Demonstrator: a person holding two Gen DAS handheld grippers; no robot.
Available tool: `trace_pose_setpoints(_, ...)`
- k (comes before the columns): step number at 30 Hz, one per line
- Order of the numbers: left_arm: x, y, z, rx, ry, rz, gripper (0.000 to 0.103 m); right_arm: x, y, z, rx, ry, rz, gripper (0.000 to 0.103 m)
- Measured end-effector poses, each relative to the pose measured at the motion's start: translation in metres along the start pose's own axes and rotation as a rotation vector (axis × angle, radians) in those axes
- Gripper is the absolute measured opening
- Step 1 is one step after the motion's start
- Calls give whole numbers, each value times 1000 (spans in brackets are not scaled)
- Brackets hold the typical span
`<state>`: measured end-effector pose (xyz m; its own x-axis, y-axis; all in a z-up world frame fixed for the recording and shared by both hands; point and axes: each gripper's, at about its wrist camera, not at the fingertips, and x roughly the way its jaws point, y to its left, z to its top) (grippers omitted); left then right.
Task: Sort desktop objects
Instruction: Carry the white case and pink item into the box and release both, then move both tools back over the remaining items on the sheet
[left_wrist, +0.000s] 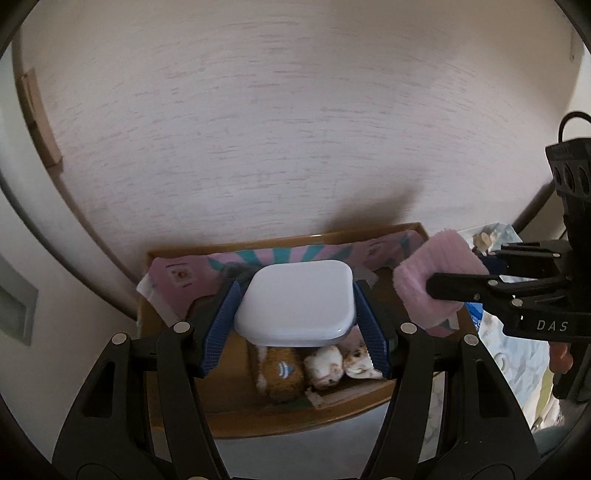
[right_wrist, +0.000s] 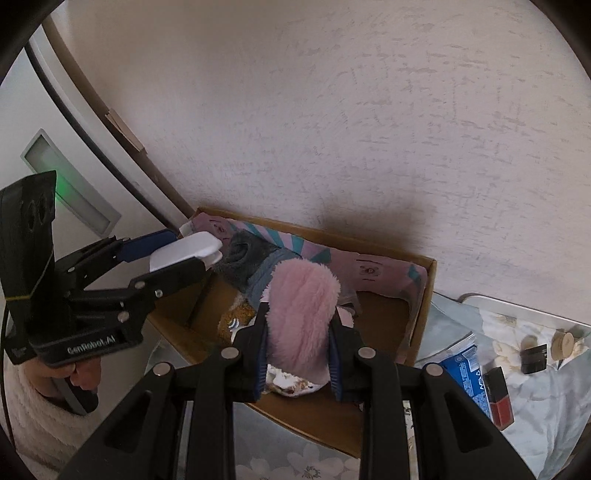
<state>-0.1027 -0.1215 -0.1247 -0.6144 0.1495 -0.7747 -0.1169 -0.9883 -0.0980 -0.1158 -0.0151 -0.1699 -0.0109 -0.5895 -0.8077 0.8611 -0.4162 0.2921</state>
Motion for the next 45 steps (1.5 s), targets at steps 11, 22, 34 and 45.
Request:
trace_pose_setpoints(11, 14, 9, 2, -52, 47, -21, 100, 8, 2, 1, -10, 46, -33, 64)
trace_pose_setpoints(22, 1, 11, -11, -134, 59, 25, 102, -23, -7, -20, -9, -28, -77, 86)
trace_pose_setpoints(34, -28, -40, -10, -79, -74, 21, 102, -85, -29, -39, 54, -95, -127, 87)
trace_pose_setpoints(45, -24, -73, -19, -134, 15, -12, 102, -126, -45, -64, 43, -154, -309, 87)
